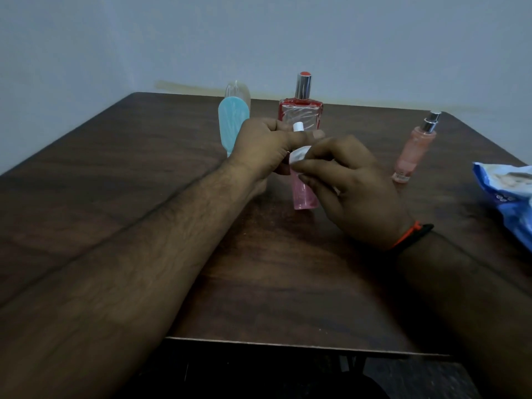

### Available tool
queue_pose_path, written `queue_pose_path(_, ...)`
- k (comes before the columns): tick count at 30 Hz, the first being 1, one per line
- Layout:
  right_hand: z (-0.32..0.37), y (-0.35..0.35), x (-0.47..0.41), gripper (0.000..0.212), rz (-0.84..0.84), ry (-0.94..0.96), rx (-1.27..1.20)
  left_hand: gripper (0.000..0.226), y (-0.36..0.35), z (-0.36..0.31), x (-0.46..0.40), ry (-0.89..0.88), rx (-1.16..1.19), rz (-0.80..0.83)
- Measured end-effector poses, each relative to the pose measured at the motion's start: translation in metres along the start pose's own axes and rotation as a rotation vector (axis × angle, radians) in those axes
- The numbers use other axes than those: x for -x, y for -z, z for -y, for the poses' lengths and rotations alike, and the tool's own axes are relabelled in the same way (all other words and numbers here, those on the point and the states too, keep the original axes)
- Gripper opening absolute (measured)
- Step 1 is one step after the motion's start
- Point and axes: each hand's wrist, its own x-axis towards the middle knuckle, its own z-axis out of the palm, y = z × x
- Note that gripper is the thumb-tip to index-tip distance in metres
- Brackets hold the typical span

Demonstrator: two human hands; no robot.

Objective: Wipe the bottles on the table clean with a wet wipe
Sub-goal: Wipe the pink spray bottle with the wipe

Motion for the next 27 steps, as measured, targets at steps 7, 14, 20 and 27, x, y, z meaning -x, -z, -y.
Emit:
queue_pose_path(7,0.012,-0.002,0.001,0.017,0.134,0.211,-0.021,0.033,0.000,0.000,-0.004,-0.016,-0.034,-0.041)
queue_pose_path(14,0.005,0.012,0.001,0.013,-0.130,-0.091,0.074,0.022,0.003,-0.002,0.001,-0.018,-0.079,0.008)
queue_pose_path(20,0.018,0.001,-0.004,0.012,0.003,0.087,-0.010,0.030,0.012,-0.003,0.004,-0.033,-0.081,0.002)
queue_pose_path(27,0.027,-0.007,-0.001,0.014,0.200,0.259,-0.022,0.041,0.031,-0.010,-0.008,-0.059,-0.108,-0.021)
